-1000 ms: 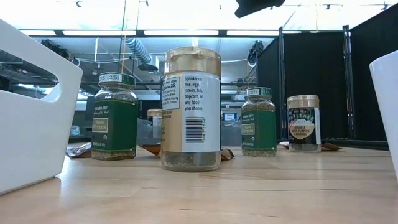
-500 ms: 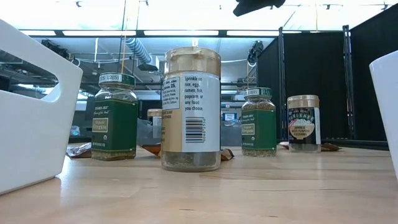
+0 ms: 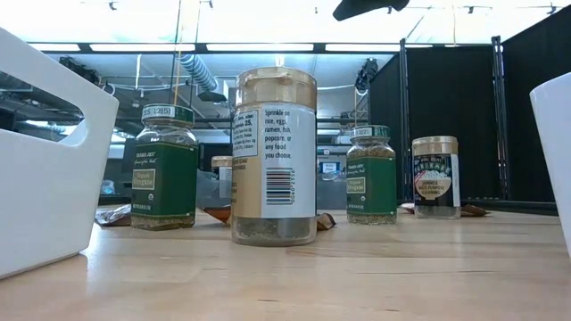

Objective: Sort spices by type
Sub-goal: Put the yellow seasoning bottle into the left white bin

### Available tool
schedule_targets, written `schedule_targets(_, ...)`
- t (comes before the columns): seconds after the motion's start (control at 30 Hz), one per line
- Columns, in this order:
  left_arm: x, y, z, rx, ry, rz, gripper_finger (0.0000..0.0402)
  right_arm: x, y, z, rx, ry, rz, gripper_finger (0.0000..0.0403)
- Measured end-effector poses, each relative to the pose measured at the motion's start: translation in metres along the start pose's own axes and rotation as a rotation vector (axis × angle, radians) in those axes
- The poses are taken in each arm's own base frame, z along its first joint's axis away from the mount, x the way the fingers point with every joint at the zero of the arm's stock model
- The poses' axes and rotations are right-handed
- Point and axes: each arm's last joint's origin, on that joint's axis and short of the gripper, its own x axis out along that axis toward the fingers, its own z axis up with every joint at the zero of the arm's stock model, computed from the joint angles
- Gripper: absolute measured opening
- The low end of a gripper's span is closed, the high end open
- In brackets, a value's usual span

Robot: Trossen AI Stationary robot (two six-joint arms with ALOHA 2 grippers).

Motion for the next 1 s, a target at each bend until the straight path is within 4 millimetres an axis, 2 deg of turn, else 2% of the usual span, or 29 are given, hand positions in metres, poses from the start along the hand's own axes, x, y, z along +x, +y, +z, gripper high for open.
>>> schedule_targets(0.17, -0.006, -0.004, -0.013, 0.012, -0.023, 0.033, 0.0209, 0.000, 0.000, 0.000, 0.028, 0.005, 0.013, 0.0224)
schedule_targets(0.57, -0.001, -0.007, -0.060, -0.018, 0.008, 0.048, 0.0209, 0.000, 0.001, 0.000, 0.030, 0.007, 0.022, 0.0221)
schedule_targets(0.73, -0.004, -0.008, -0.072, -0.040, 0.002, 0.056, 0.0209, 0.000, 0.001, 0.000, 0.062, 0.006, 0.022, 0.0219)
schedule_targets(1.0, -0.007, -0.005, -0.089, 0.042, -0.016, 0.087, 0.0209, 0.000, 0.001, 0.000, 0.064, 0.007, 0.022, 0.0218)
